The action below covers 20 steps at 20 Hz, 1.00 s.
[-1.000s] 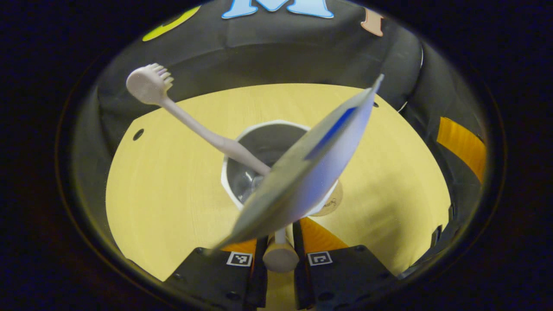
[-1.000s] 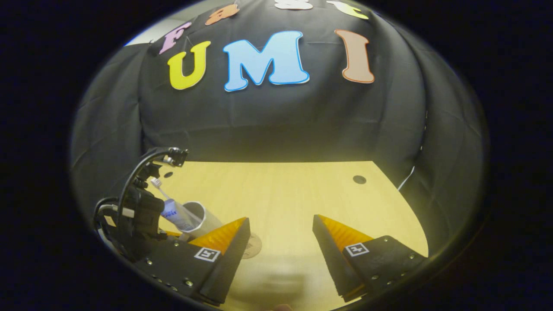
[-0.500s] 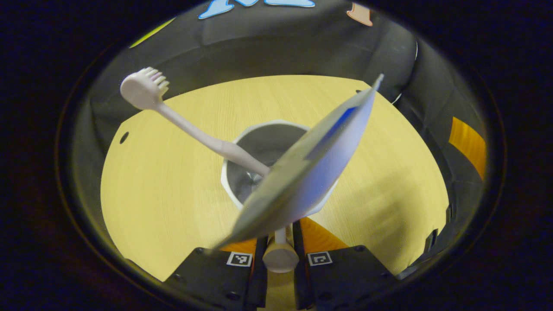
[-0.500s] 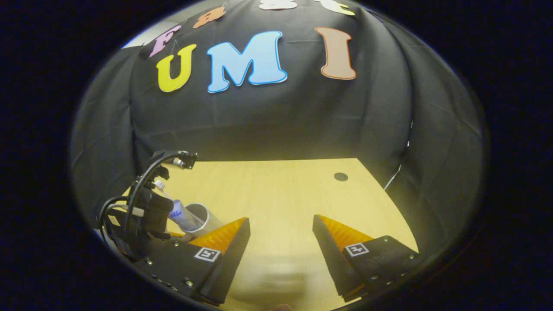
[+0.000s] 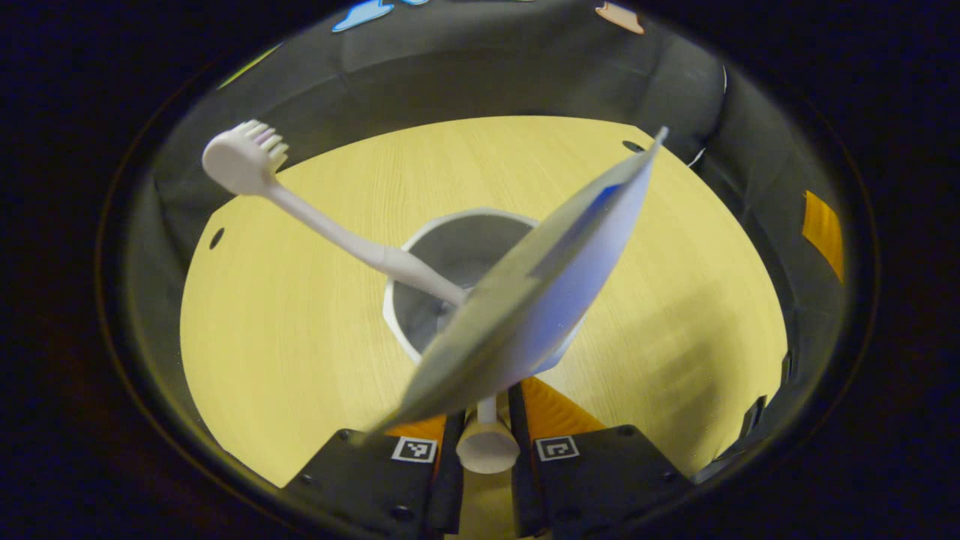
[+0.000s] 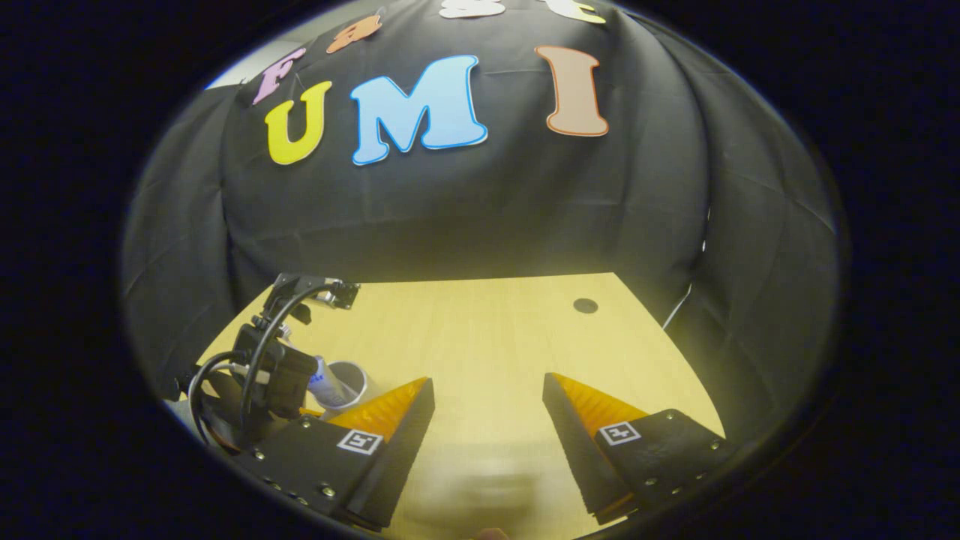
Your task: Put the toothbrush and toothpaste on the desktop into the cup, then pick up the cup and place it on the coaster on the desktop.
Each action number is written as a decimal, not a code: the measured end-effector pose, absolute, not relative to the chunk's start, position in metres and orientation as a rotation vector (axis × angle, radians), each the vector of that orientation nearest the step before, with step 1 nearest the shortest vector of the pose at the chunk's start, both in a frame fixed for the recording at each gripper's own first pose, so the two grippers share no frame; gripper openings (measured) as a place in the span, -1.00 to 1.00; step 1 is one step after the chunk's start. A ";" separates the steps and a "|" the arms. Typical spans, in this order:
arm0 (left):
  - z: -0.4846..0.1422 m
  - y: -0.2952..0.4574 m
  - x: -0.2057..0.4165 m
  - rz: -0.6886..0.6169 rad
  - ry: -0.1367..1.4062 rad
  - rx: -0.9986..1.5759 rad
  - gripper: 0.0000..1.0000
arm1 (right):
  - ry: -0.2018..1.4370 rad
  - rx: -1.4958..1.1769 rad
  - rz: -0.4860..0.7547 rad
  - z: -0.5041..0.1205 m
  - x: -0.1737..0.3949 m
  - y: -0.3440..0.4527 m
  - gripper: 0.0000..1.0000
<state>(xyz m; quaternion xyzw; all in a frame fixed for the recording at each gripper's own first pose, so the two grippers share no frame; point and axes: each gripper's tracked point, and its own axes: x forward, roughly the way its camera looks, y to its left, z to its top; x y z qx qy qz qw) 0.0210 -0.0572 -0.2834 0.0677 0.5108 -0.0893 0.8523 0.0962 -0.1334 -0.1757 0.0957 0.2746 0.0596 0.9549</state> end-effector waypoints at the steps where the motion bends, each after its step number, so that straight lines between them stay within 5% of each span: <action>1: -0.284 -0.057 0.020 -0.190 1.077 0.147 -0.22 | 0.558 0.196 0.123 -0.175 0.096 -0.133 0.78; 3: -0.283 -0.058 0.022 -0.189 1.073 0.139 -0.29 | 0.566 0.198 0.130 -0.176 0.094 -0.131 0.78; 7: -0.269 -0.064 0.024 -0.221 1.026 0.132 0.07 | 0.562 0.189 0.142 -0.173 0.092 -0.125 0.78; 8: -0.266 -0.066 0.023 -0.225 1.017 0.120 0.42 | 0.564 0.186 0.147 -0.173 0.091 -0.122 0.78; 11: -0.256 -0.071 0.022 -0.228 0.967 0.061 0.62 | 0.554 0.173 0.164 -0.169 0.090 -0.117 0.78; 14: -0.229 -0.068 0.019 -0.218 0.874 0.025 0.57 | 0.527 0.159 0.187 -0.154 0.090 -0.114 0.78; 16: -0.211 -0.063 0.016 -0.207 0.797 0.012 0.86 | 0.495 0.146 0.202 -0.141 0.091 -0.112 0.78; 19: -0.171 -0.062 0.007 -0.188 0.675 -0.024 0.62 | 0.452 0.135 0.232 -0.123 0.086 -0.107 0.78; 20: -0.158 -0.061 0.004 -0.179 0.632 -0.038 0.96 | 0.436 0.132 0.244 -0.116 0.084 -0.103 0.78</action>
